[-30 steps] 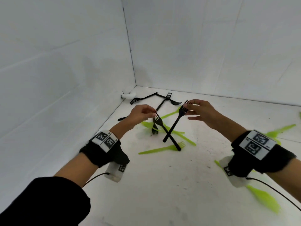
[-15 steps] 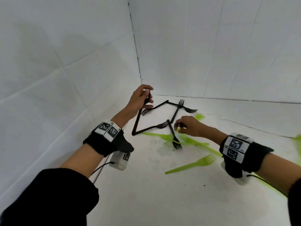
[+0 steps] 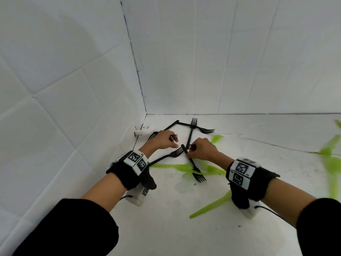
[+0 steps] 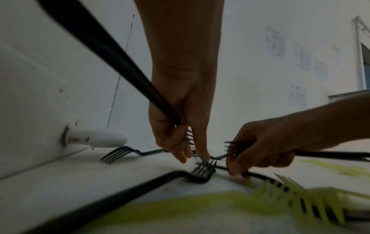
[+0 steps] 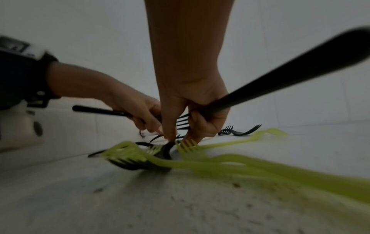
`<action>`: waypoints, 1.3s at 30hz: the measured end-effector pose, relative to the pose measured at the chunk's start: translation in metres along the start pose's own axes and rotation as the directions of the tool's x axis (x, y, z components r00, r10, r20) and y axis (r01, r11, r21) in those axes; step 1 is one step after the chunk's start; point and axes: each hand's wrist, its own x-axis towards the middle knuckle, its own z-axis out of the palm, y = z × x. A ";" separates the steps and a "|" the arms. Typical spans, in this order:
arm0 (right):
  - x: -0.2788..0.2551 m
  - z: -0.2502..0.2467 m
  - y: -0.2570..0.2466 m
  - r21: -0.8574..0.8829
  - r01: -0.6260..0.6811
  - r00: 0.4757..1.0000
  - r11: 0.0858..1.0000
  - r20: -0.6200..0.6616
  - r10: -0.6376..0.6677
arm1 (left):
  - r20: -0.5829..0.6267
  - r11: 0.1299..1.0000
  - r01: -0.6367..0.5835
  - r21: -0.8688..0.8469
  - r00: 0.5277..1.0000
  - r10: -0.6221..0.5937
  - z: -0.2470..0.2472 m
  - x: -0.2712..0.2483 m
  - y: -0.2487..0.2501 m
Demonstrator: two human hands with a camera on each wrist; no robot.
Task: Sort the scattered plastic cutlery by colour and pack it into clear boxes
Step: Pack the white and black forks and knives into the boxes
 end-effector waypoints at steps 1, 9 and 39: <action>0.001 -0.001 0.001 0.029 -0.034 0.999 0.999 -0.003 0.034 | 0.033 0.999 -0.004 0.035 0.999 0.003 0.004 0.002 -0.004; -0.007 -0.041 -0.005 0.602 0.139 0.916 0.786 -0.380 0.130 | 0.065 0.989 -0.032 0.146 0.998 0.023 0.024 0.010 -0.012; 0.064 -0.050 0.056 0.208 -0.291 0.917 0.934 -0.219 0.334 | -0.323 0.984 0.172 0.042 0.935 -0.150 -0.015 0.007 -0.047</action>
